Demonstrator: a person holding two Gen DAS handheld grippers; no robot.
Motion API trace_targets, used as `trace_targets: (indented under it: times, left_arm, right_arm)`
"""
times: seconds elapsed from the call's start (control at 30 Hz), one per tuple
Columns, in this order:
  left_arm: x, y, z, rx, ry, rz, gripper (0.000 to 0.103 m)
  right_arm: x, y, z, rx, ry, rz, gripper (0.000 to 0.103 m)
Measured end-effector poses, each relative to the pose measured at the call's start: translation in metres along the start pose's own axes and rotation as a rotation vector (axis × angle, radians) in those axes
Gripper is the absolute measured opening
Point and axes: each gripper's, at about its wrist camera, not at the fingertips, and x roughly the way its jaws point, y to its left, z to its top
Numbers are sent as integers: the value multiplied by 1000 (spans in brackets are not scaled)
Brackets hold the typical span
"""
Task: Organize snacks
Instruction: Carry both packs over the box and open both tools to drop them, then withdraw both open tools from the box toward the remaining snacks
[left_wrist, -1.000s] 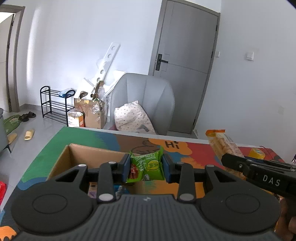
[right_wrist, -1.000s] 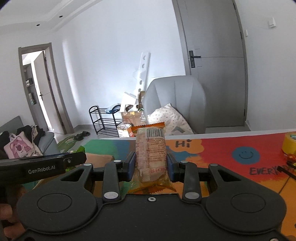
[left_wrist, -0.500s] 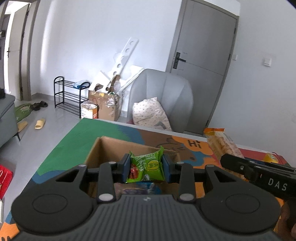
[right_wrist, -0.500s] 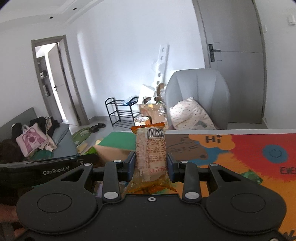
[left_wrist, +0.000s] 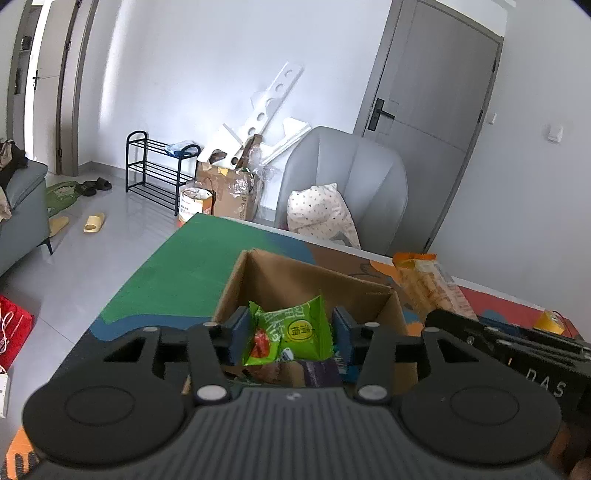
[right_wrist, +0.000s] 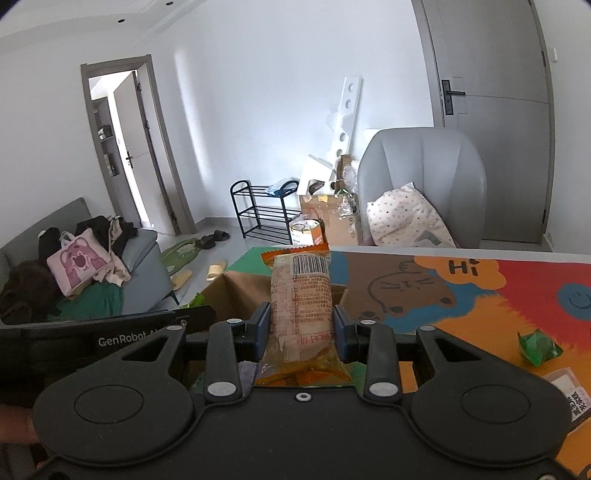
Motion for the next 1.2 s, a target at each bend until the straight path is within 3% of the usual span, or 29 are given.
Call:
trace_targets:
  times: [0.27, 0.47, 0.77, 0.93, 1.13, 1.2]
  left_arm:
    - [-9, -1, -2, 4, -15, -5, 71]
    - [-17, 4, -2, -13, -32, 22, 75]
    - [-21, 10, -5, -19, -27, 42, 83]
    - [-20, 0, -8, -4, -25, 14, 86]
    - [-16, -18, -13, 42, -1, 13, 92]
    - [-15, -22, -13, 41, 10, -16, 92]
  right_arm:
    - [4, 3, -1, 21, 12, 19, 33]
    - [8, 7, -2, 40, 41, 45, 38]
    - [-9, -3, -3, 56, 23, 4, 42]
    - [-21, -17, -7, 71, 5, -50, 73]
    - [-37, -33, -10, 62, -37, -134, 96]
    - [-42, -39, -12, 70, -48, -159, 99]
